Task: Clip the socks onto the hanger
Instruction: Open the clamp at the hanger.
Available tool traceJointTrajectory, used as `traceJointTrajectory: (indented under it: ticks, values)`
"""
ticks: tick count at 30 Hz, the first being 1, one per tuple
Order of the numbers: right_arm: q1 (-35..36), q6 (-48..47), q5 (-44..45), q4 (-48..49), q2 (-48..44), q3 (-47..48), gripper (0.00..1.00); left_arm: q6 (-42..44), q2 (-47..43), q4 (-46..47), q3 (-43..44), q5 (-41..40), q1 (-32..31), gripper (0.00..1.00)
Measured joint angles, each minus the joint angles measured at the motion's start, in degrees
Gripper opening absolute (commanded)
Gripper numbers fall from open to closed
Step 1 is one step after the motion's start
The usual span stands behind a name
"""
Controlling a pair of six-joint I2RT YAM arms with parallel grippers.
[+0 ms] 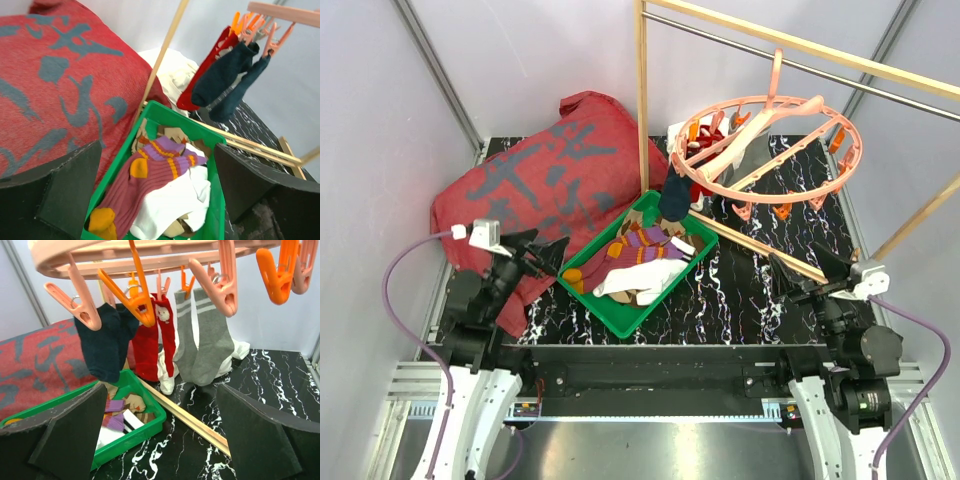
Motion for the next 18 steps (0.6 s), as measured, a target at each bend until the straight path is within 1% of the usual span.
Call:
traceJointTrajectory:
  ticks: [4,7,10,16,18]
  values:
    - [1.05,-0.63,-0.11,-1.75,0.15,2.69,1.00,-0.02,5.64,0.48,2.49,2.16,-0.46,0.99]
    - [1.75,-1.07,-0.24,-3.04,1.11,4.92,1.00,-0.04,9.73,1.73,4.35,2.54,-2.36,0.99]
    - [2.16,-1.05,-1.68,-3.96,3.21,6.88,1.00,0.20,14.51,3.85,6.10,1.86,-6.78,0.99]
    - [2.29,0.00,-6.73,-6.47,10.60,10.97,1.00,3.45,27.39,9.38,11.78,-2.64,-20.00,0.99]
    - [2.32,0.00,-8.63,-7.87,12.74,13.09,1.00,4.33,31.21,12.26,12.85,-3.15,-22.51,0.99]
